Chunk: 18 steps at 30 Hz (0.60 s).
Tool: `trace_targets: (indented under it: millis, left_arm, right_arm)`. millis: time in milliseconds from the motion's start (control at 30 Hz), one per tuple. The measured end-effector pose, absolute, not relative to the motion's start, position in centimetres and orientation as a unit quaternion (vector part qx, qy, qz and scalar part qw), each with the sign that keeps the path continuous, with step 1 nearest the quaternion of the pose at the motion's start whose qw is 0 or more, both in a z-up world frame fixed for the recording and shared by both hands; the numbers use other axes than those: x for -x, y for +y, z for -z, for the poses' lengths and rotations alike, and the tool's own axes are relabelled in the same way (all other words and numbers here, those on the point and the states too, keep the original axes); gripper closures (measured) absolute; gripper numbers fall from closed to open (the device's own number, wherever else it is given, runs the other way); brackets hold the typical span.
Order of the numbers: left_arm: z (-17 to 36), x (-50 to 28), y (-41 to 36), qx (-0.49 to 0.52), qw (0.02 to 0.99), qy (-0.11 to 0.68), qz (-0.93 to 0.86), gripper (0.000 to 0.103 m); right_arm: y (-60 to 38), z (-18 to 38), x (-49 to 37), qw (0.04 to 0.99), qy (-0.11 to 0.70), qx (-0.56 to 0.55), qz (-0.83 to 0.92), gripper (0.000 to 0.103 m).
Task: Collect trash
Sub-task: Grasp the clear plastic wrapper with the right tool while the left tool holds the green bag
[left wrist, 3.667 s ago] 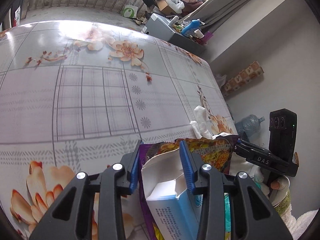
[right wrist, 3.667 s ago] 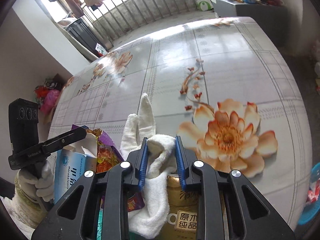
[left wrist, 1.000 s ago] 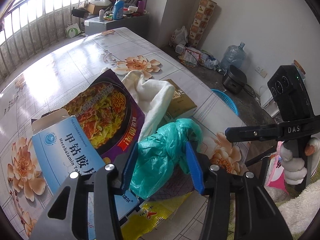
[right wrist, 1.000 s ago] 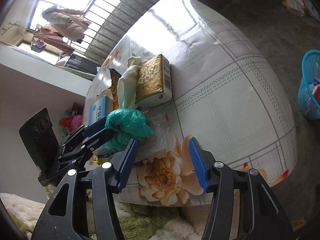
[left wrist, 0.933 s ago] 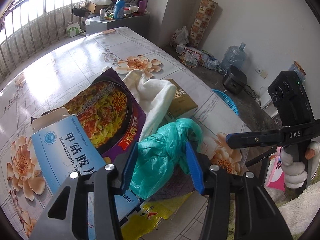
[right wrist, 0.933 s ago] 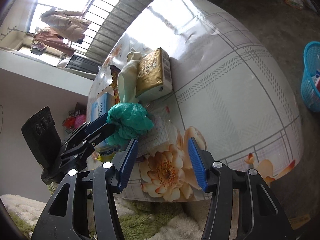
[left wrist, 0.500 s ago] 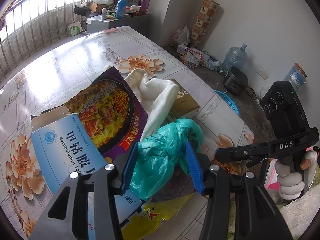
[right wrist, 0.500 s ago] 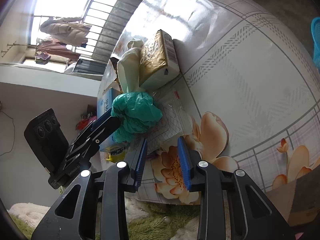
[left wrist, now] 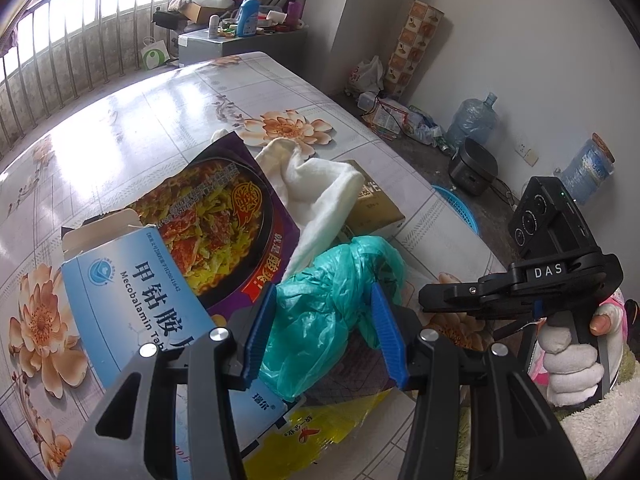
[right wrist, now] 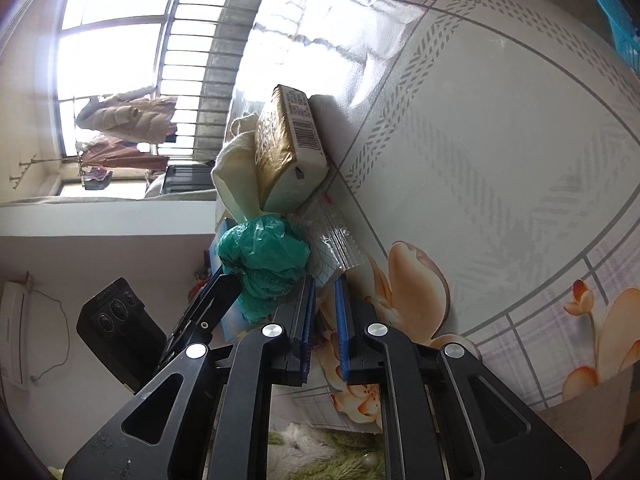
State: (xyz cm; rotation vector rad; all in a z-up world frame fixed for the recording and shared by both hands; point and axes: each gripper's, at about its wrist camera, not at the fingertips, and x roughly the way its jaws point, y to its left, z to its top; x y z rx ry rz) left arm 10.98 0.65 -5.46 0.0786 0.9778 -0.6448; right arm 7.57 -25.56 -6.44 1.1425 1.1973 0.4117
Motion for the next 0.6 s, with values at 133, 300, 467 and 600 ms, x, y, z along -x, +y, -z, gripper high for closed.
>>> trace_targets:
  millis: [133,300,467,600]
  left_arm:
    - [5.5,-11.0,0.8,-0.034,0.833,0.461,0.304,0.056]
    - [5.6,-11.0,0.8,-0.025,0.834,0.461,0.303,0.056]
    - [5.6,-11.0,0.8,-0.02,0.834,0.461,0.302,0.056]
    - [5.4,-11.2,0.9,-0.001,0.83,0.466,0.307,0.057]
  right_arm:
    - [-25.2,6.3,-7.5,0.662,0.524,-0.507,-0.173,0.093]
    - [-24.1,6.1,-8.4,0.668,0.517,-0.511,-0.159,0.093]
    - [-23.4,5.1,-8.4,0.702,0.509,-0.478,-0.14,0.096]
    - [-23.8,5.3,-8.5,0.702,0.503,-0.483,-0.142,0.102]
